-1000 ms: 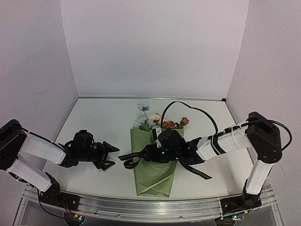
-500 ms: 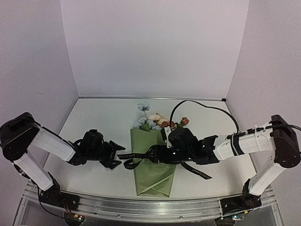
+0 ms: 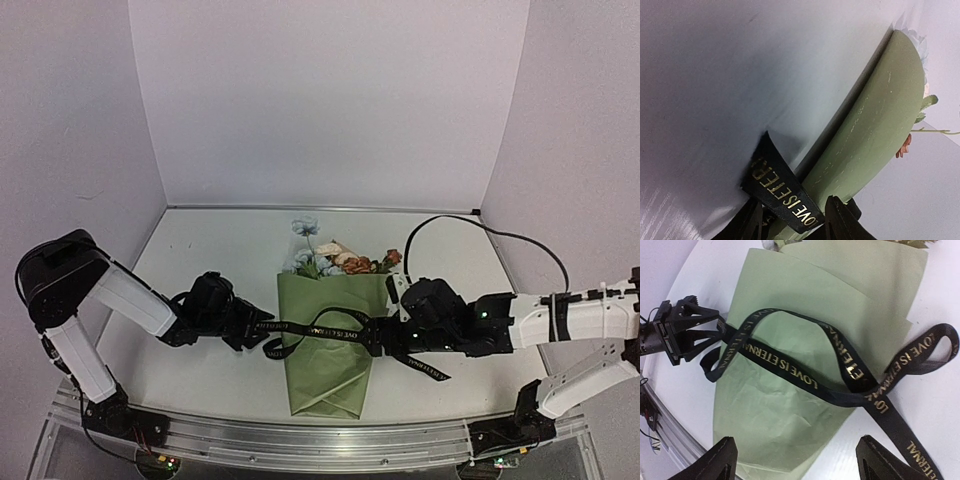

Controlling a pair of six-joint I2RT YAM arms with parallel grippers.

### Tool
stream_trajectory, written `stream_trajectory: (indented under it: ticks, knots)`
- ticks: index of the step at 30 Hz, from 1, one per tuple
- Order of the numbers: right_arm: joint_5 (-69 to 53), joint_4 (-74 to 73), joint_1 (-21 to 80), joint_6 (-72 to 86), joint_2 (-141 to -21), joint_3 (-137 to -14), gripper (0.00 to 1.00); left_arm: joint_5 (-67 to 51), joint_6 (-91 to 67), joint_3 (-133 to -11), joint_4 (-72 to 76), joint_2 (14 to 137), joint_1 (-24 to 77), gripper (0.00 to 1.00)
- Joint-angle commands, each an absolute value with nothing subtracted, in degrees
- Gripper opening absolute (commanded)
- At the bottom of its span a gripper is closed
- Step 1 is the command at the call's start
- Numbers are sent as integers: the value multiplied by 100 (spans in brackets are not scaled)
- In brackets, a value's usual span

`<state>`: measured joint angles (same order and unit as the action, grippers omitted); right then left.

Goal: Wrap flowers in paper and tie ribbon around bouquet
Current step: Cross the ribbon over the folded bouquet.

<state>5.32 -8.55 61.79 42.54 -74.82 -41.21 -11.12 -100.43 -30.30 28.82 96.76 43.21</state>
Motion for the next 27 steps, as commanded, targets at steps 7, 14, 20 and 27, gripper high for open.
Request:
stream_trajectory:
  ticks: [7, 14, 20, 27]
  knots:
    - [1182, -1450, 5826, 3663, -6657, -3427, 91, -1085, -9240, -2982, 3346, 9984, 3891, 14]
    - [1207, -1353, 5727, 2540, -7020, -3417, 98, -1209, -8729, -3107, 3250, 9877, 3603, 0]
    - [1252, -888, 5724, 1757, -7568, -3447, 97, -1177, -8342, -3223, 2831, 9618, 3462, 0]
    - [1077, -511, 5728, 1075, -8024, -3367, 87, -1244, -8003, -3236, 2569, 9320, 3183, 0]
